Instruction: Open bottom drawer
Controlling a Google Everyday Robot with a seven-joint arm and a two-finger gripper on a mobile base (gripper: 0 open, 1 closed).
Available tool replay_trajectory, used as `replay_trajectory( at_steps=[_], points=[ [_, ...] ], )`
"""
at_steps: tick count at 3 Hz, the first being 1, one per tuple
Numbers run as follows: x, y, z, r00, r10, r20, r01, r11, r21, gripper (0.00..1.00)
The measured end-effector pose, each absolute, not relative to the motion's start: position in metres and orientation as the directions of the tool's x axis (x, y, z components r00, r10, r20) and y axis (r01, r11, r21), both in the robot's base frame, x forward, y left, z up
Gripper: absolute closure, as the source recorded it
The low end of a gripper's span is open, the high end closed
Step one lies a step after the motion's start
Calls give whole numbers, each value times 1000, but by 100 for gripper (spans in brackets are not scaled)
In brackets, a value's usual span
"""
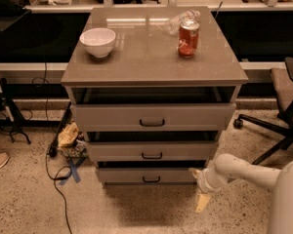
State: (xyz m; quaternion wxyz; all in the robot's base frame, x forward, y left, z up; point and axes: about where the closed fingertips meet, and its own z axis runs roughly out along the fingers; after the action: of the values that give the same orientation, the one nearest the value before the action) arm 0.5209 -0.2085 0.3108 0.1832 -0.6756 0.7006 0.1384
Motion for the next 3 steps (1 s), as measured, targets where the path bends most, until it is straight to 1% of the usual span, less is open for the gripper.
replay_trajectory(
  at_steps=[2,3],
  points=[
    [568,-211,258,77,-911,-406,-975,16,-222,0],
    [568,-211,258,77,-911,-405,-975,16,-222,0]
  ],
)
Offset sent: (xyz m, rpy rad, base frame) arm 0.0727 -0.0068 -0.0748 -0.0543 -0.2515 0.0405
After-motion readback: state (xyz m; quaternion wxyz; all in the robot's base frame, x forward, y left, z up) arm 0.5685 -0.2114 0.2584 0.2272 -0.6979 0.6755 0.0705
